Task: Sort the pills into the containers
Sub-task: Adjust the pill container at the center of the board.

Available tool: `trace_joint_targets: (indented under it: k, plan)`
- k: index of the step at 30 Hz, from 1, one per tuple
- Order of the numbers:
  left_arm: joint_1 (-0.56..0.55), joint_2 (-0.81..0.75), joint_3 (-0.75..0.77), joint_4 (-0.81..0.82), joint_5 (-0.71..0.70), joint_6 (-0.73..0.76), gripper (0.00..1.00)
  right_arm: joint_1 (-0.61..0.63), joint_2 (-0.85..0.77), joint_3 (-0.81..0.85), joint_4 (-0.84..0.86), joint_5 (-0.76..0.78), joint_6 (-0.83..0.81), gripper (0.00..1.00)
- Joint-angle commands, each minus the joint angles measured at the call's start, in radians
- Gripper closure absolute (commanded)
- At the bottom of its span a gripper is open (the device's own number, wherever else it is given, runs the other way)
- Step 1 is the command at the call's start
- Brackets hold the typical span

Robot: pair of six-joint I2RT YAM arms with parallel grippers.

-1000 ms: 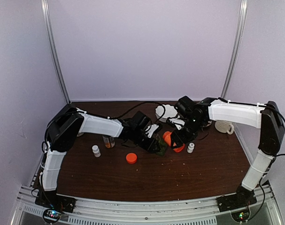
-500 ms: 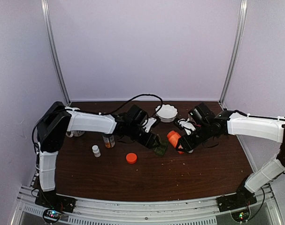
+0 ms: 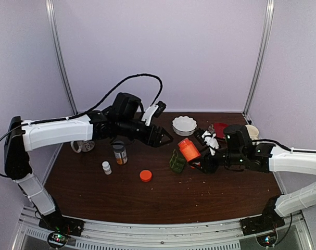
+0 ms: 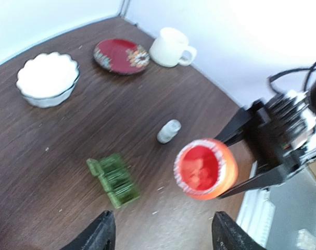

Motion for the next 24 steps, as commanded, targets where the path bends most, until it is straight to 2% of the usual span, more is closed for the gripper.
trace_joint_targets:
  k: [1, 4, 7, 11, 15, 18, 24]
  plan:
    - [-0.006, -0.026, -0.019, 0.125, 0.146, -0.090, 0.30, 0.034, -0.045, -0.041, 0.162, 0.028, -0.053, 1.00]
    - [-0.006, -0.006, -0.018, 0.183, 0.211, -0.136, 0.21, 0.054, -0.057, -0.054, 0.191, 0.048, -0.059, 1.00]
    - [0.000, 0.013, -0.028, 0.187, 0.170, -0.152, 0.18, 0.061, -0.066, -0.057, 0.190, 0.121, -0.042, 1.00]
    - [0.042, 0.067, -0.055, 0.199, 0.135, -0.195, 0.22, 0.060, -0.113, -0.092, 0.198, 0.255, -0.005, 1.00]
    - [0.047, 0.122, -0.049, 0.142, 0.009, -0.160, 0.21, 0.056, -0.196, -0.155, 0.211, 0.430, 0.069, 1.00]
    - [0.048, 0.208, 0.020, 0.058, -0.031, -0.124, 0.20, 0.049, -0.261, -0.193, 0.215, 0.465, 0.096, 1.00]
    - [0.048, 0.367, 0.127, 0.056, 0.007, -0.125, 0.19, 0.043, -0.319, -0.217, 0.195, 0.491, 0.130, 1.00]
